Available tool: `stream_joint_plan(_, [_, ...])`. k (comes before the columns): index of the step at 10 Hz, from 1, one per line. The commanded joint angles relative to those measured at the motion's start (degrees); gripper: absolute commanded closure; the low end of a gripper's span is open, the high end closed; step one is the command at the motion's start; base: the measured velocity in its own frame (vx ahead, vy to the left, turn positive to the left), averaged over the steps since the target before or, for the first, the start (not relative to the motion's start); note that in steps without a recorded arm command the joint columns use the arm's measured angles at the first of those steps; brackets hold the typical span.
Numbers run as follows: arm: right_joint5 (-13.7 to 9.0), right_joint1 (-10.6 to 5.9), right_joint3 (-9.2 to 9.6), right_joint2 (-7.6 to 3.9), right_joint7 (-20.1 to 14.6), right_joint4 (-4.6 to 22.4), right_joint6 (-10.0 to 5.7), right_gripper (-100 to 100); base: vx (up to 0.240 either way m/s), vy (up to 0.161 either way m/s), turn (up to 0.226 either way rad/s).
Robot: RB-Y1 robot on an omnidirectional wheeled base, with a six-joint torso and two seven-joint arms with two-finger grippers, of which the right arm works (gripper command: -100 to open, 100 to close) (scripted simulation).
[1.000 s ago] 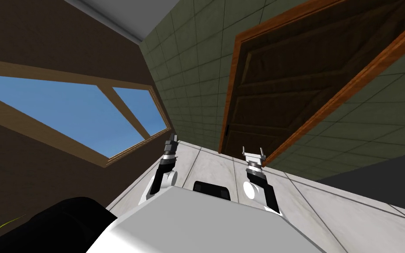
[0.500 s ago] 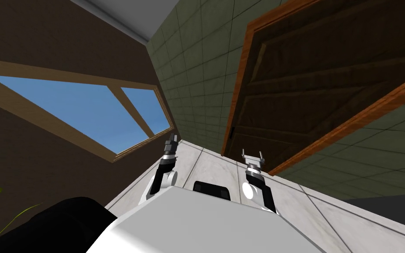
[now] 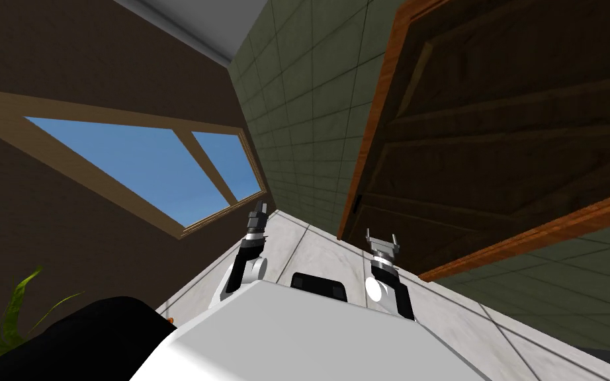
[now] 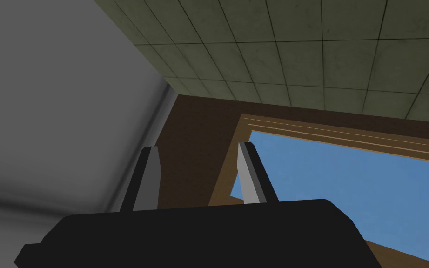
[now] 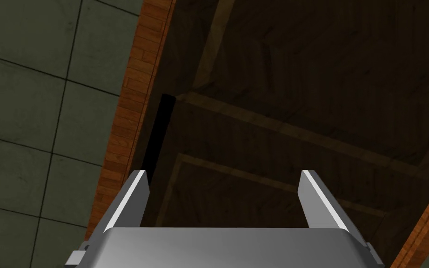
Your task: Pull the door open
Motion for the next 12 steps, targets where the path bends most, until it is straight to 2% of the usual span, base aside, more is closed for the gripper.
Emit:
stream_joint_plan(1, [-1.37,-0.72,0.12,-0.17,-1.42,2.28,-0.81,-100,0.091,-0.014,0.113])
stream_joint_plan(3, [-3.03,-1.25,0.33,-0.41,-3.17,4.74,-1.80,-100,0.080,-0.029,0.155])
stream_joint_plan(4, [-4.69,-1.79,0.54,-0.64,-4.91,7.21,-2.78,-100,0.127,-0.046,0.217])
stream_joint_plan(8, [-9.28,-3.27,1.11,-1.24,-9.73,14.01,-5.50,-100,0.149,-0.056,0.190])
stream_joint_plan(12, [-12.52,-4.32,1.52,-1.63,-13.14,18.82,-7.42,-100,0.111,-0.051,0.135])
